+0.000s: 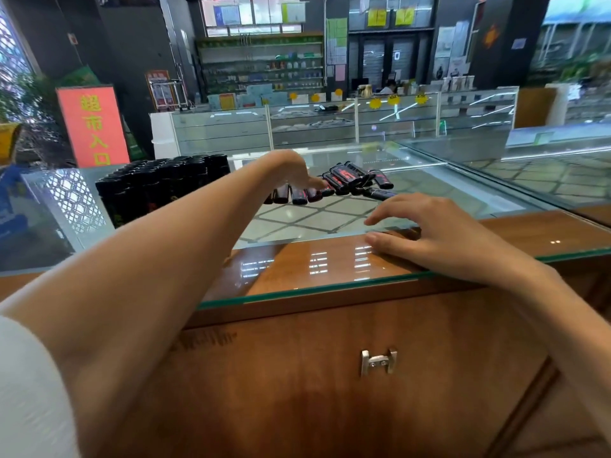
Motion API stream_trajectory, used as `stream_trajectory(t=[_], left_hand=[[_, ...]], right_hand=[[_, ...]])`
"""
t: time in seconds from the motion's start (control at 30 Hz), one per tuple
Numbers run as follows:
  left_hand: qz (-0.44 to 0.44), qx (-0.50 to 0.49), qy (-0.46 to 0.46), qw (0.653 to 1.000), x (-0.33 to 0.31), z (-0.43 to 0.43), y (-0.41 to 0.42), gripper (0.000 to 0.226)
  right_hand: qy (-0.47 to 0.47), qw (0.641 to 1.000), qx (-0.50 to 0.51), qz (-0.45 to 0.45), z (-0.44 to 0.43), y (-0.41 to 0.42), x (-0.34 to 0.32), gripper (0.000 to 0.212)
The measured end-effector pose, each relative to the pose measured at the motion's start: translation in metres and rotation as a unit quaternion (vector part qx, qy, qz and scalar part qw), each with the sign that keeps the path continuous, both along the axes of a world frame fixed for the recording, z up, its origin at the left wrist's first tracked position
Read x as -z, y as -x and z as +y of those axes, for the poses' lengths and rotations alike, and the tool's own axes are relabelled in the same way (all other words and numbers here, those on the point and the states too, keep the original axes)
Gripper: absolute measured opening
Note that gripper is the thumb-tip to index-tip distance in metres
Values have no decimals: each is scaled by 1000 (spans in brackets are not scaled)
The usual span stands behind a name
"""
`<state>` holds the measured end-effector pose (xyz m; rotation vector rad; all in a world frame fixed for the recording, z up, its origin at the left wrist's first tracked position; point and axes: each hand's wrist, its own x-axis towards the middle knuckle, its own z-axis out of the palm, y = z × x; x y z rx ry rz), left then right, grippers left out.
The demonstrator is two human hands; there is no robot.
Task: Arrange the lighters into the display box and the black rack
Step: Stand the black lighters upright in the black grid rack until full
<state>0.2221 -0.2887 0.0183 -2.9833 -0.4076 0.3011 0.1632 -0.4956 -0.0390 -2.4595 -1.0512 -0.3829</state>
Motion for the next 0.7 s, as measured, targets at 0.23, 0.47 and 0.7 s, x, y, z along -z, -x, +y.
stream_trajectory(t=[0.23,0.47,0.7], left_hand=[[18,-50,49,997,-6,-7,1,62],[1,-37,-2,999,1,-2,5,60],[13,24,-12,1000,-6,-16,9,27]], right_hand=[[-5,999,-44,16,-1,3,0,59],[-5,999,-43,18,-2,2,1,58],[-14,998,-44,29,-1,3,1,60]])
